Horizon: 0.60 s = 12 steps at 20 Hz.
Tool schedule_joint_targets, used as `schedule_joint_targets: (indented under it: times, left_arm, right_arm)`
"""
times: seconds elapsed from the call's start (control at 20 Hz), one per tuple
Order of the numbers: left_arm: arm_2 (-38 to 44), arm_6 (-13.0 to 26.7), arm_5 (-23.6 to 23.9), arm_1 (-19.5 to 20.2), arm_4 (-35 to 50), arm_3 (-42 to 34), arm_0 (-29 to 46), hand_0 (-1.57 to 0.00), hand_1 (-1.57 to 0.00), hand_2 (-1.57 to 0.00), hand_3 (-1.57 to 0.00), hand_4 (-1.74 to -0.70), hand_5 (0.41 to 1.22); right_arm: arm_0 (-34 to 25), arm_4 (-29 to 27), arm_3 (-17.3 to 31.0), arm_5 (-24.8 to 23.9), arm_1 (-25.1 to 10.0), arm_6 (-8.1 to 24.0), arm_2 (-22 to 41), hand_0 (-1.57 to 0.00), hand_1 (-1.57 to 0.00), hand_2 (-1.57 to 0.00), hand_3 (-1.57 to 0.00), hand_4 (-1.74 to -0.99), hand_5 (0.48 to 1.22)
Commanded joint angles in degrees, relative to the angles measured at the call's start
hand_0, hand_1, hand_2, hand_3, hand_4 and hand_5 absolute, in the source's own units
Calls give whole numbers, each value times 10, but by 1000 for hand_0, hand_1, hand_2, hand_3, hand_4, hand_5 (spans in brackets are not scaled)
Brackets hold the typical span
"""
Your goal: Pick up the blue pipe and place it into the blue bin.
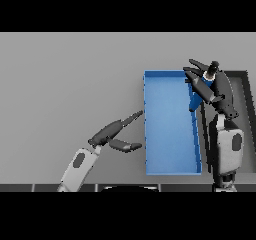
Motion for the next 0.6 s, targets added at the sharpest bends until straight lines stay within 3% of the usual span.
schedule_joint_targets:
  times: [0.0, 0.15, 0.35, 0.5, 0.55]
  left_arm:
    - [-1, -1, 1, -1, -3, 1, -3, 1, 1, 1, 1, -935, 460]
    - [-3, -14, 5, 0, -9, 0, -4, 1, 1, 1, 1, -927, 463]
    - [-1, -10, 9, -1, -13, 10, -8, 1, 1, 1, 1, -928, 467]
    - [-1, -17, 11, 4, -13, -2, -2, 1, 1, 1, 1, -923, 476]
    - [-4, -20, 12, 3, -17, 0, 0, 1, 1, 1, 1, -923, 478]
  right_arm:
    - [29, -3, -4, -12, -7, 0, 11, -1571, -1571, -1571, -1571, -1500, 1221]
    - [85, -8, 12, -61, -38, 0, 43, -1571, -1571, -1571, -1571, -1500, 1221]
    - [143, -41, 23, -166, -94, 0, 119, -1571, -1571, -1571, -1571, -1499, 1221]
    - [166, -118, 31, -230, -151, 0, 167, -1571, -1571, -1571, -1571, -1497, 1221]
    - [168, -133, 37, -245, -164, 0, 192, -1571, -1571, -1571, -1257, -1546, 1221]
